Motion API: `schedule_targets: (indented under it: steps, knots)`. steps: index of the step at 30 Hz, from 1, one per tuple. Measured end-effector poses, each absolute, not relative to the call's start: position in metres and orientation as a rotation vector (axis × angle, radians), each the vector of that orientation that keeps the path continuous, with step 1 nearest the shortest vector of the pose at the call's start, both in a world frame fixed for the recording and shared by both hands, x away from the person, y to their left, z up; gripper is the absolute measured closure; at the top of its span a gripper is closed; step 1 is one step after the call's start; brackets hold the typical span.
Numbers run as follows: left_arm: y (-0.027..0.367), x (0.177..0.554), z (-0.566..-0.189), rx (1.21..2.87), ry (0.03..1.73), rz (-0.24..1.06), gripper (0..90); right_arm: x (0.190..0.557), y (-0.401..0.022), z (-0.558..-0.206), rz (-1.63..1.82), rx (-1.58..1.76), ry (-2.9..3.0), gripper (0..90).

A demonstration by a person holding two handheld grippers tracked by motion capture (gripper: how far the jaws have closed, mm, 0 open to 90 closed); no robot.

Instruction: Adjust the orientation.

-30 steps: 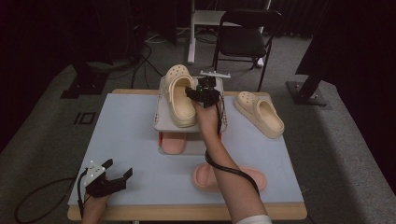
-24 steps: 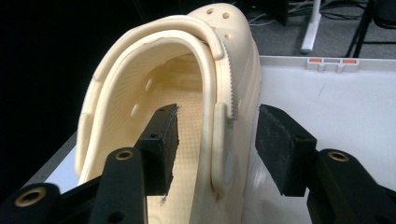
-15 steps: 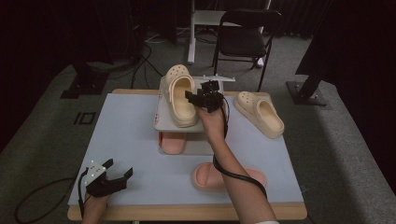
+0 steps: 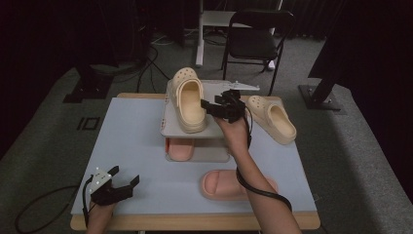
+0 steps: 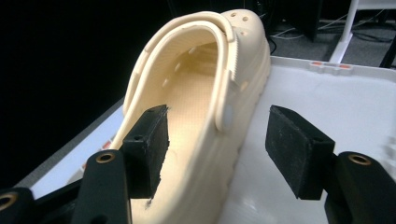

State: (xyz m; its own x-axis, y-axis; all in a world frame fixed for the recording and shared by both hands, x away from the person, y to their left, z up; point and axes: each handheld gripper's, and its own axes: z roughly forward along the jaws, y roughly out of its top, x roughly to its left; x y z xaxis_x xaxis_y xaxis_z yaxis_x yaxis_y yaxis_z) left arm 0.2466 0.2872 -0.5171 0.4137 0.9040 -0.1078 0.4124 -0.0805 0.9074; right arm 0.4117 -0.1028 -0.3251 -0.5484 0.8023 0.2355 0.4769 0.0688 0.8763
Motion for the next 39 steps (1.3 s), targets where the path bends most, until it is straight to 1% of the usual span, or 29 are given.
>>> schedule_targets:
  steps: [11,19,30,39]
  knots:
    - [0.288,0.247,-0.516,1.672,1.165,0.628,8.2,0.385,-0.136,-0.333,1.477,1.219,2.081,39.8]
    - [0.287,0.247,-0.517,1.681,1.160,0.629,8.2,0.367,-0.154,-0.345,1.488,1.188,2.106,40.3]
    - [0.286,0.247,-0.516,1.677,1.158,0.629,8.2,0.340,-0.171,-0.369,1.498,1.144,2.147,40.6]
    - [0.285,0.247,-0.517,1.681,1.157,0.631,8.2,0.330,-0.189,-0.392,1.485,1.154,2.154,40.6]
